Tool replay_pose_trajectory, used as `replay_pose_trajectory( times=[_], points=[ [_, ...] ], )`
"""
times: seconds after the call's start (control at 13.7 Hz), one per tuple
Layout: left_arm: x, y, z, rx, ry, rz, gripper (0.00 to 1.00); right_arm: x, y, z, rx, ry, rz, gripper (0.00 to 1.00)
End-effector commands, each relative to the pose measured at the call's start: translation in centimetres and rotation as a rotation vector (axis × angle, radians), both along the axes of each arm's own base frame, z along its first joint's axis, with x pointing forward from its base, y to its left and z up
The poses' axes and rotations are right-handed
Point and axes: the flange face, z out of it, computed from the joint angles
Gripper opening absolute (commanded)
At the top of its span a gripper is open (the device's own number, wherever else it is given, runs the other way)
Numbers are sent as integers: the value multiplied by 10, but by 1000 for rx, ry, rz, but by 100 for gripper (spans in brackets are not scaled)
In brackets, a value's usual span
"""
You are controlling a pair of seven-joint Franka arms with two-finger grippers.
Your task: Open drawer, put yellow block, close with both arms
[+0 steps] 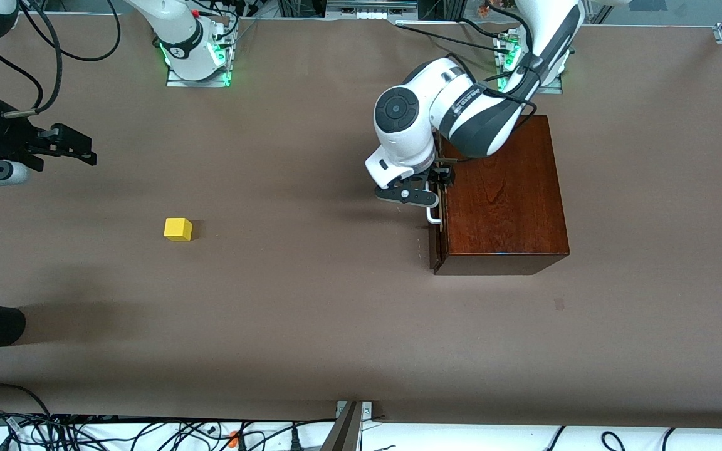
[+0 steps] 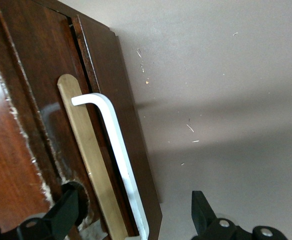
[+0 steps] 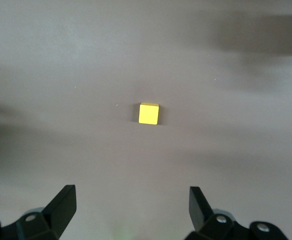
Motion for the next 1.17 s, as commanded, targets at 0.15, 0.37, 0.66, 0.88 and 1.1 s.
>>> replay_pose_trajectory(
  times=[0.15, 0.37, 0.66, 0.88, 1.1],
  points=[
    [0, -15, -21, 20, -62, 33, 100, 3, -3, 5, -7, 1, 0, 100],
    [3, -14, -30, 39, -70, 20, 100, 3, -3, 5, -7, 1, 0, 100],
    [-4, -23, -42, 41, -73, 44, 100, 3, -3, 5, -7, 1, 0, 100],
    [-7, -28, -46, 44, -78, 67, 100, 3, -2, 5, -7, 1, 2, 100],
    [-8, -35, -48, 20, -98, 110, 100, 3, -3, 5, -7, 1, 0, 100]
  ],
)
